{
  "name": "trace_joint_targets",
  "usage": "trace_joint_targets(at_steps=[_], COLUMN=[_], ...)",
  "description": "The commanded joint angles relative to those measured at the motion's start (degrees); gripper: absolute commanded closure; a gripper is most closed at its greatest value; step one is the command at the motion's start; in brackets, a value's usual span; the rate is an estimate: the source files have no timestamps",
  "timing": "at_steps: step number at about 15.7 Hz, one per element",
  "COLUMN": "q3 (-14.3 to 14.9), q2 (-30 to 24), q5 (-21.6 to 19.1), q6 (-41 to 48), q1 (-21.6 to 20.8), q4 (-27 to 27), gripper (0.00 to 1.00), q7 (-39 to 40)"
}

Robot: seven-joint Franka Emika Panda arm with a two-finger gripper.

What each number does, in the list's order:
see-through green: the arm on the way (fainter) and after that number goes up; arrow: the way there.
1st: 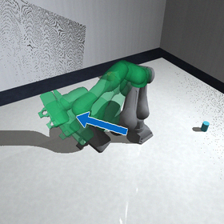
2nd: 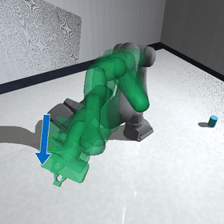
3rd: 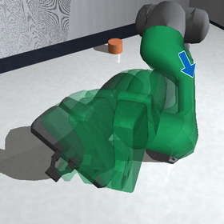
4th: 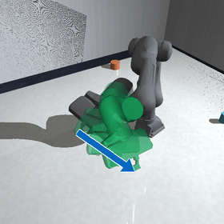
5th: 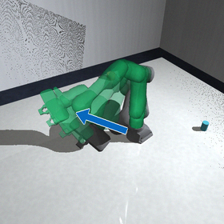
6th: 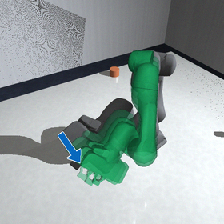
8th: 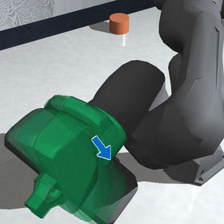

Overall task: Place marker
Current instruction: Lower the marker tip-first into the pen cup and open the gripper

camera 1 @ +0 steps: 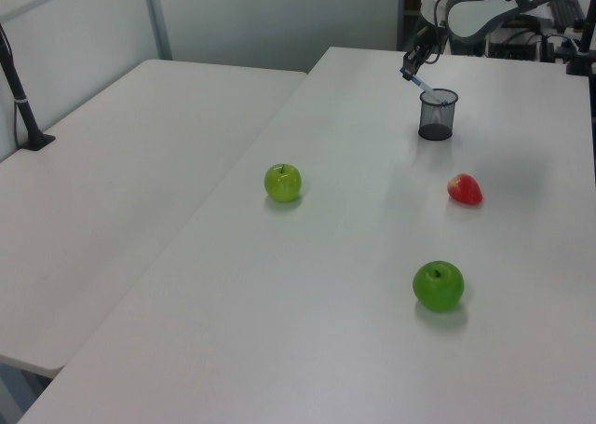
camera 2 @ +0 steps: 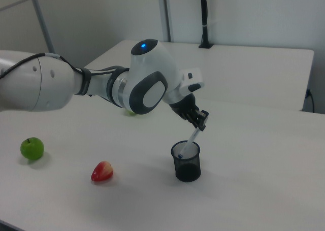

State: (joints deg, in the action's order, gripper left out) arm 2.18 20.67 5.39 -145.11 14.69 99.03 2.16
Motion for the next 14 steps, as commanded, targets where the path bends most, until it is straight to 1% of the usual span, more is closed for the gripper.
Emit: trace_joint_targets(at_steps=[1, 2, 3, 4, 5, 6, 14], q3=[-0.1, -0.1, -0.1, -0.1, -0.1, -0.1, -0.2], q2=[-1.2, -1.2, -1.2, -1.2, -1.2, -1.2, -1.2], q5=[0.8, 0.8, 0.8, 0.8, 0.8, 0.8, 0.8], q6=[-1.6, -1.6, -1.5, -1.5, -1.5, -1.4, -1.1], q1=[-0.3, -0.3, -0.3, -0.3, -0.3, -0.4, -0.5], q4=[2.2, 2.2, 2.2, 2.1, 2.1, 2.1, 1.8], gripper=[0.91, 0.81, 0.62, 0.38, 0.08, 0.0, 0.0], q7=[1.0, 0.9, 0.8, 0.7, 0.5, 0.5, 0.4])
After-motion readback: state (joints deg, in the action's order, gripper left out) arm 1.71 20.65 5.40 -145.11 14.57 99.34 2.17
